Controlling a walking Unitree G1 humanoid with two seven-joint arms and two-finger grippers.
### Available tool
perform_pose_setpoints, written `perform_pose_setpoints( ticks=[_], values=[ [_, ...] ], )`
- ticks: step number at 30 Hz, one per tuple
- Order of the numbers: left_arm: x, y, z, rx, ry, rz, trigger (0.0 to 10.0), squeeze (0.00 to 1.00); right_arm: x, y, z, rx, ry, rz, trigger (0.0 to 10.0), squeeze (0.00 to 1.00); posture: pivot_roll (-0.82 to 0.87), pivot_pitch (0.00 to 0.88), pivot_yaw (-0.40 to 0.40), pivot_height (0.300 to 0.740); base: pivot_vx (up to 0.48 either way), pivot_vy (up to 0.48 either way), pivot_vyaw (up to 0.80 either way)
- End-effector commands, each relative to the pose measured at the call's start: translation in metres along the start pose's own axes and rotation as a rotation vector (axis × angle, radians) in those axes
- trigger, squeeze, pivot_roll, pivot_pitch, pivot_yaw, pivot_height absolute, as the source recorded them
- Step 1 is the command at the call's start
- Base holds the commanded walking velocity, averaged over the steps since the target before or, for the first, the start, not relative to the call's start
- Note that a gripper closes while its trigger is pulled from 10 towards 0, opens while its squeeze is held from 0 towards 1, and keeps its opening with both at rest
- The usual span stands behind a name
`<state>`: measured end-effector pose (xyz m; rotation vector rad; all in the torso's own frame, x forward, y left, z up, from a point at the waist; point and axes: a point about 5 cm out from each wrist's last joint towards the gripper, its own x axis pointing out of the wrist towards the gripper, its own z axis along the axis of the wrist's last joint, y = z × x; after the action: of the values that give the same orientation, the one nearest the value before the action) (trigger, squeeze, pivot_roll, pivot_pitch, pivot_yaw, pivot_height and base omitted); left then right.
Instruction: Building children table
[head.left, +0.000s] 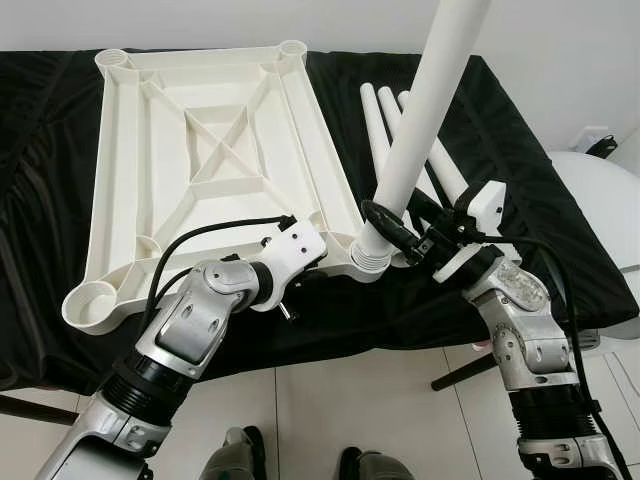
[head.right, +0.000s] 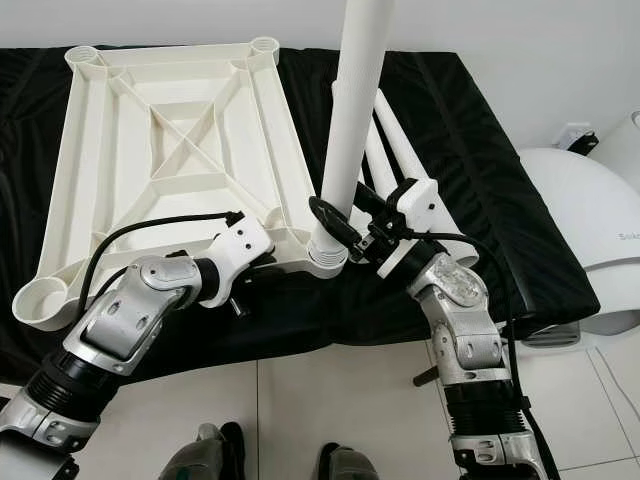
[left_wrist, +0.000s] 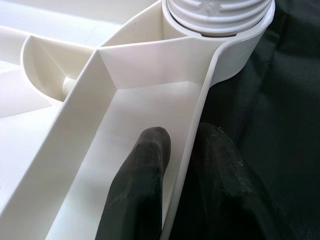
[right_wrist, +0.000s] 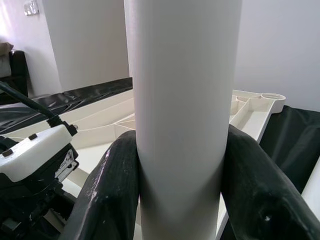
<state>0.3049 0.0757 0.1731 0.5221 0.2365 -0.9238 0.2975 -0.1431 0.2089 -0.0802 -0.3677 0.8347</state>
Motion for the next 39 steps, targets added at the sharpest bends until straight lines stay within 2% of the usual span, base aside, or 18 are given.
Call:
perform_pose_setpoints(
  ticks=[1,11,15,39],
  values=[
    [-0.001,-0.003,0.004,0.014,-0.014,0.011,10.0,0.0,-0.014,0.006,-0.038,0.104,0.17,-0.007,10.0,0.0,-0.03,0.208,-0.014,0.74,0.0,0.0,0.0],
    [-0.003,-0.003,0.004,0.014,-0.012,0.013,10.0,0.0,-0.018,0.005,-0.037,0.126,0.149,-0.012,10.0,0.0,-0.02,0.206,-0.011,0.74,0.0,0.0,0.0],
    [-0.002,-0.003,0.004,0.016,-0.014,0.011,10.0,0.0,-0.021,0.003,-0.038,0.168,0.14,-0.016,10.0,0.0,-0.03,0.205,-0.01,0.74,0.0,0.0,0.0],
    [-0.003,-0.004,0.005,0.017,-0.016,0.011,10.0,0.0,-0.02,0.004,-0.046,0.162,0.152,0.006,10.0,0.0,-0.02,0.202,-0.016,0.74,0.0,0.0,0.0]
  ],
)
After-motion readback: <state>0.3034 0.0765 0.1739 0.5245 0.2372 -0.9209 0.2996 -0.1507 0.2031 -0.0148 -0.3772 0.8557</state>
